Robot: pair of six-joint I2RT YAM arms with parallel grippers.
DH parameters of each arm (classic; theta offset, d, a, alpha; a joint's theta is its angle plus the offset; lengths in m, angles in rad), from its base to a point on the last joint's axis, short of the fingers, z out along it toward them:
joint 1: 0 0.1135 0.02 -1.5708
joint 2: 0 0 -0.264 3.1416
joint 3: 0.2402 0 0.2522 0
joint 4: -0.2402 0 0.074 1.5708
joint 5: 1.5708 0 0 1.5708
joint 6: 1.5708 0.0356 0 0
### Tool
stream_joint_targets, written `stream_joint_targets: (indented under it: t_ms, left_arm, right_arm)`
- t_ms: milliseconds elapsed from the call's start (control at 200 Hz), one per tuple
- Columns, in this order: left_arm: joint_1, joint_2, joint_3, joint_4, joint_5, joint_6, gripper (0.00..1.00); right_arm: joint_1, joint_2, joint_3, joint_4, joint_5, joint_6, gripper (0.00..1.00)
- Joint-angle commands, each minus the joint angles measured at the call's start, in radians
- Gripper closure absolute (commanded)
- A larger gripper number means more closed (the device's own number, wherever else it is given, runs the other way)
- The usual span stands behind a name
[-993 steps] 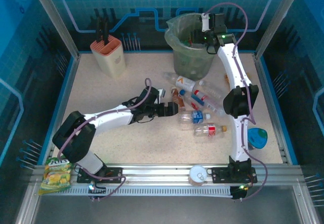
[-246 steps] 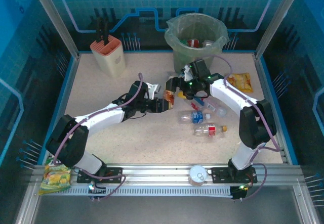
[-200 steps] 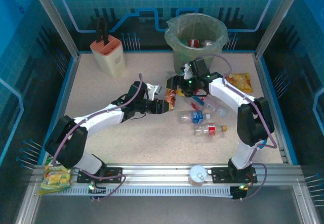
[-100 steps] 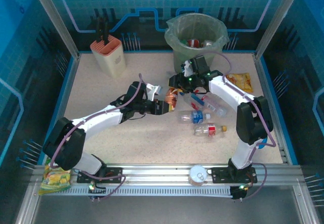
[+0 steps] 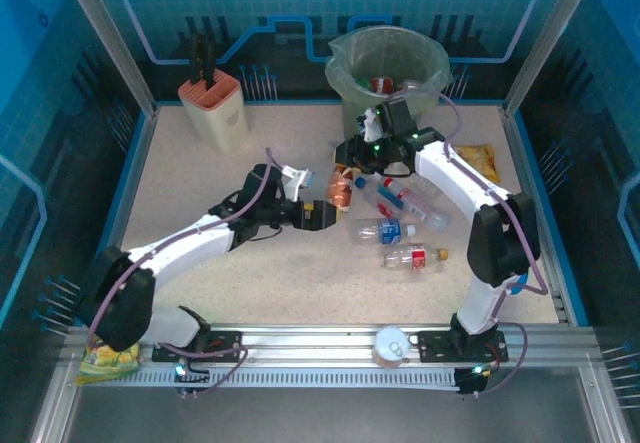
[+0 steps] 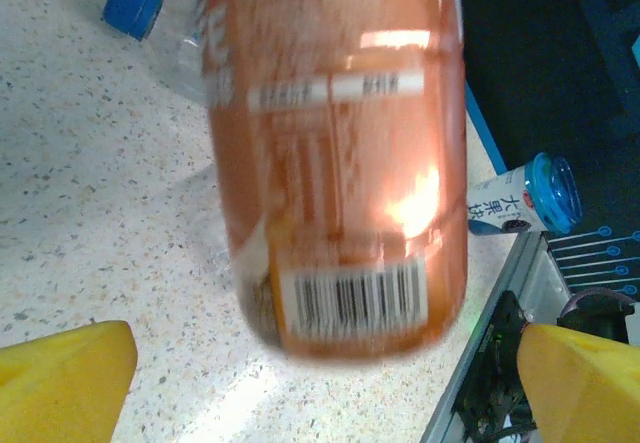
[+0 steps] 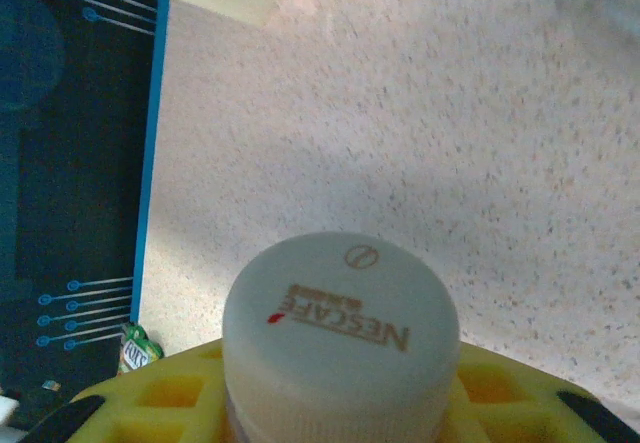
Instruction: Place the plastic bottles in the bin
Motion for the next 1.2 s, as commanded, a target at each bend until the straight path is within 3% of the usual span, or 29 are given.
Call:
stream_joint_targets:
  t_ms: [0, 190, 280, 420, 625, 951, 1196]
  left_arm:
    - [0.008, -0.078, -0.03, -0.079, -0.077, -0.013, 0.01]
    - [0.011, -0.105, -0.044, -0.177, -0.202, -0.058, 0.01]
    - [0.01, -0.098, -0.044, -0.187, -0.24, -0.093, 0.01]
    - [0.011, -0.079, -0.039, -0.202, -0.274, -0.139, 0.01]
    - [0.01, -0.054, -0.011, -0.238, -0.301, -0.209, 0.01]
    - [0.01, -0.082, 0.021, -0.267, -0.298, -0.267, 0.03]
    - [0.011, -0.054, 0.031, -0.269, -0.309, -0.29, 0.03]
  right_arm:
    - [-0.027, -0.078, 0.149, -0.138, 0.064, -0.126, 0.67]
    - [-0.061, -0.036, 0.467, -0.265, 0.213, -0.344, 0.74]
    - [-0.07, -0.003, 0.594, -0.256, 0.309, -0.445, 0.82]
    - [-0.102, 0.078, 0.756, -0.188, 0.381, -0.554, 0.85]
    - [-0.141, 0.248, 0.968, -0.112, 0.495, -0.627, 0.98]
    - [-0.229, 0.452, 1.113, -0.047, 0.526, -0.573, 1.0]
    - [-0.24, 0.491, 1.027, -0.082, 0.488, -0.574, 1.0]
